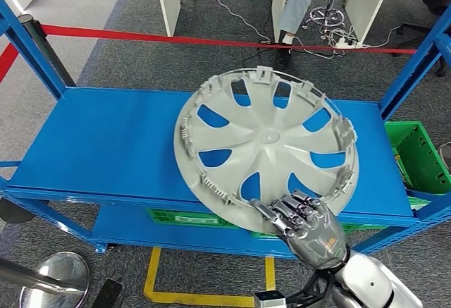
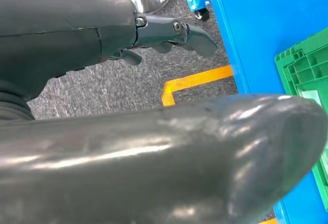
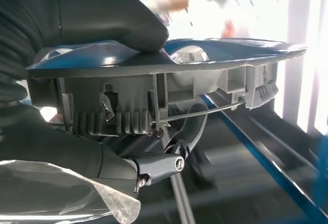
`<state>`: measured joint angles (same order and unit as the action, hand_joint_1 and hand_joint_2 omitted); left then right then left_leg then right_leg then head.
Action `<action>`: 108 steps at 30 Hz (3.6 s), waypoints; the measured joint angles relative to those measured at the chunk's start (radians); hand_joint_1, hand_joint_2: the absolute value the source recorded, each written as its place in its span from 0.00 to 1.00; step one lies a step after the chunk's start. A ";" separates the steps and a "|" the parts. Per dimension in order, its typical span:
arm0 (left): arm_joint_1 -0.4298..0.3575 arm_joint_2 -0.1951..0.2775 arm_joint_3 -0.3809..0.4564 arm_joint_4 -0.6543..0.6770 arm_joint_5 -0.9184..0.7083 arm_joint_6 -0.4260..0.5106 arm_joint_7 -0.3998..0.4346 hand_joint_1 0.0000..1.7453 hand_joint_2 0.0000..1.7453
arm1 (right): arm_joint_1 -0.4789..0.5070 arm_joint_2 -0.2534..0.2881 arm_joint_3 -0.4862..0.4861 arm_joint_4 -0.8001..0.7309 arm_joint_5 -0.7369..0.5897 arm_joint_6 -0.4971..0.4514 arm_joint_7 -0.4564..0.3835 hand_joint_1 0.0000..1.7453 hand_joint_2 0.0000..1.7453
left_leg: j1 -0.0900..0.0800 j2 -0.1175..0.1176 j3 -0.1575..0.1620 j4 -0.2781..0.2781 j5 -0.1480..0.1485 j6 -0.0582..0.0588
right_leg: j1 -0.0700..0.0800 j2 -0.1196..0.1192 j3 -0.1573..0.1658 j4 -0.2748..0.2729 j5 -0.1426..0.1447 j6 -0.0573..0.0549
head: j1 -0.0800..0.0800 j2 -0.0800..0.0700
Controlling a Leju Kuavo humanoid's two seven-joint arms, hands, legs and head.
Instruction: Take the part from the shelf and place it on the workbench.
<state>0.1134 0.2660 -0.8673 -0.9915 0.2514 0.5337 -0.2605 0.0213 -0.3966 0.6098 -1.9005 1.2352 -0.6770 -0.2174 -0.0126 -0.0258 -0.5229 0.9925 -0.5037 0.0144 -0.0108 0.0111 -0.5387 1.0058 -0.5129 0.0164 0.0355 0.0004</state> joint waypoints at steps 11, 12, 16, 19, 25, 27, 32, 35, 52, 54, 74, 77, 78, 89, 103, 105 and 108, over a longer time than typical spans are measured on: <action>-0.008 -0.005 -0.003 0.016 0.000 0.012 -0.001 0.00 0.00 | 0.006 0.090 -0.109 -0.149 -0.024 -0.003 -0.178 1.00 1.00 | 0.000 0.000 0.000 0.000 0.000 0.000 | 0.000 0.000 0.000 0.000 0.000 0.000 | 0.000 0.000; -0.008 -0.005 -0.003 0.017 0.000 0.012 -0.001 0.00 0.00 | 0.008 0.092 -0.113 -0.152 -0.025 -0.003 -0.179 1.00 1.00 | 0.000 0.000 0.000 0.000 0.000 0.000 | 0.000 0.000 0.000 0.000 0.000 0.000 | 0.000 0.000; -0.010 -0.006 -0.003 0.020 0.000 0.014 -0.001 0.00 0.00 | 0.013 0.099 -0.123 -0.160 -0.032 -0.003 -0.188 1.00 1.00 | 0.000 0.000 0.000 0.000 0.000 0.000 | 0.000 0.000 0.000 0.000 0.000 0.000 | 0.000 0.000; -0.011 -0.006 -0.003 0.022 0.000 0.015 -0.001 0.00 0.00 | 0.016 0.102 -0.124 -0.160 -0.043 -0.003 -0.202 1.00 1.00 | 0.000 0.000 0.000 0.000 0.000 0.000 | 0.000 0.000 0.000 0.000 0.000 0.000 | 0.000 0.000; -0.013 -0.006 -0.003 0.024 -0.001 0.013 0.002 0.00 0.00 | 0.020 0.103 -0.124 -0.160 -0.058 -0.003 -0.208 1.00 1.00 | 0.000 0.000 0.000 0.000 0.000 0.000 | 0.000 0.000 0.000 0.000 0.000 0.000 | 0.000 0.000; -0.013 -0.006 -0.005 0.025 -0.009 0.015 0.000 0.00 0.00 | 0.021 0.103 -0.124 -0.160 -0.060 -0.003 -0.208 1.00 1.00 | 0.000 0.000 0.000 0.000 0.000 0.000 | 0.000 0.000 0.000 0.000 0.000 0.000 | 0.000 0.000; -0.014 -0.006 -0.010 0.025 -0.019 0.029 -0.002 0.00 0.00 | 0.023 0.103 -0.124 -0.160 -0.059 -0.003 -0.197 1.00 1.00 | 0.000 0.000 0.000 0.000 0.000 0.000 | 0.000 0.000 0.000 0.000 0.000 0.000 | 0.000 0.000; -0.014 -0.006 -0.011 0.025 -0.011 0.031 -0.002 0.00 0.00 | 0.027 0.104 -0.124 -0.160 -0.057 -0.003 -0.194 1.00 1.00 | 0.000 0.000 0.000 0.001 0.000 0.000 | 0.000 0.000 0.000 0.000 0.000 0.000 | 0.000 0.000; -0.015 -0.003 -0.017 0.024 -0.015 0.029 0.018 0.00 0.00 | 0.047 0.129 -0.130 -0.163 -0.075 -0.003 -0.208 1.00 1.00 | 0.004 0.002 -0.001 -0.012 0.019 0.027 | -0.004 -0.002 -0.029 0.054 -0.043 0.022 | 0.002 0.000; -0.015 -0.003 -0.017 0.024 -0.018 0.029 0.020 0.00 0.00 | 0.049 0.130 -0.132 -0.163 -0.076 -0.003 -0.208 1.00 1.00 | 0.005 0.003 -0.005 -0.012 0.021 0.029 | -0.006 -0.003 -0.084 0.183 -0.109 0.026 | 0.003 0.000; -0.014 0.004 -0.029 0.023 -0.019 0.027 0.043 0.00 0.00 | 0.052 0.134 -0.135 -0.163 -0.083 -0.003 -0.173 1.00 1.00 | 0.014 0.012 -0.063 0.213 -0.091 -0.028 | -0.002 -0.025 -0.065 0.020 0.042 -0.022 | -0.004 0.000; -0.017 0.005 -0.030 0.022 -0.019 0.027 0.044 0.00 0.00 | 0.051 0.135 -0.135 -0.163 -0.083 -0.003 -0.174 1.00 1.00 | 0.007 0.013 0.048 0.026 -0.041 -0.011 | 0.004 -0.029 -0.076 0.020 0.059 -0.013 | -0.004 0.000; -0.018 0.006 -0.030 0.022 -0.019 0.027 0.044 0.00 0.00 | 0.050 0.136 -0.135 -0.163 -0.082 -0.003 -0.174 1.00 1.00 | 0.005 0.013 0.059 0.001 -0.041 -0.008 | 0.005 -0.031 -0.079 0.019 0.067 -0.008 | -0.003 0.000; -0.013 0.006 -0.031 0.020 -0.008 0.024 0.054 0.00 0.00 | 0.051 0.136 -0.136 -0.159 -0.091 -0.003 -0.161 1.00 1.00 | 0.007 0.020 -0.049 -0.009 0.051 0.016 | 0.000 -0.015 -0.091 0.229 -0.050 0.023 | 0.001 0.000; 0.000 0.020 -0.035 0.009 0.002 0.023 0.051 0.00 0.00 | 0.038 0.137 -0.124 -0.150 -0.078 -0.003 -0.151 1.00 1.00 | 0.015 0.017 -0.141 0.291 -0.089 -0.045 | 0.003 -0.025 -0.042 -0.007 0.042 -0.030 | -0.002 0.000; 0.000 0.021 -0.035 0.007 0.004 0.023 0.050 0.00 0.00 | 0.037 0.137 -0.122 -0.149 -0.077 -0.003 -0.150 1.00 1.00 | 0.015 0.017 -0.056 0.187 -0.040 -0.038 | 0.003 -0.026 -0.073 0.003 0.060 -0.026 | -0.002 0.000; -0.001 0.025 -0.033 -0.001 0.012 0.021 0.045 0.00 0.00 | 0.031 0.138 -0.116 -0.149 -0.073 -0.003 -0.143 1.00 1.00 | 0.009 0.017 0.065 -0.002 -0.038 -0.022 | 0.006 -0.027 -0.099 0.006 0.090 -0.012 | 0.000 0.000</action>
<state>0.1123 0.2909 -0.9008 -0.9929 0.2631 0.5550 -0.2153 0.0522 -0.2587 0.4941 -2.0493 1.1626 -0.6802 -0.3602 -0.0032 -0.0087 -0.4575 0.9904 -0.5417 -0.0080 -0.0048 -0.0158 -0.6374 1.0116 -0.4234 0.0041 0.0358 0.0007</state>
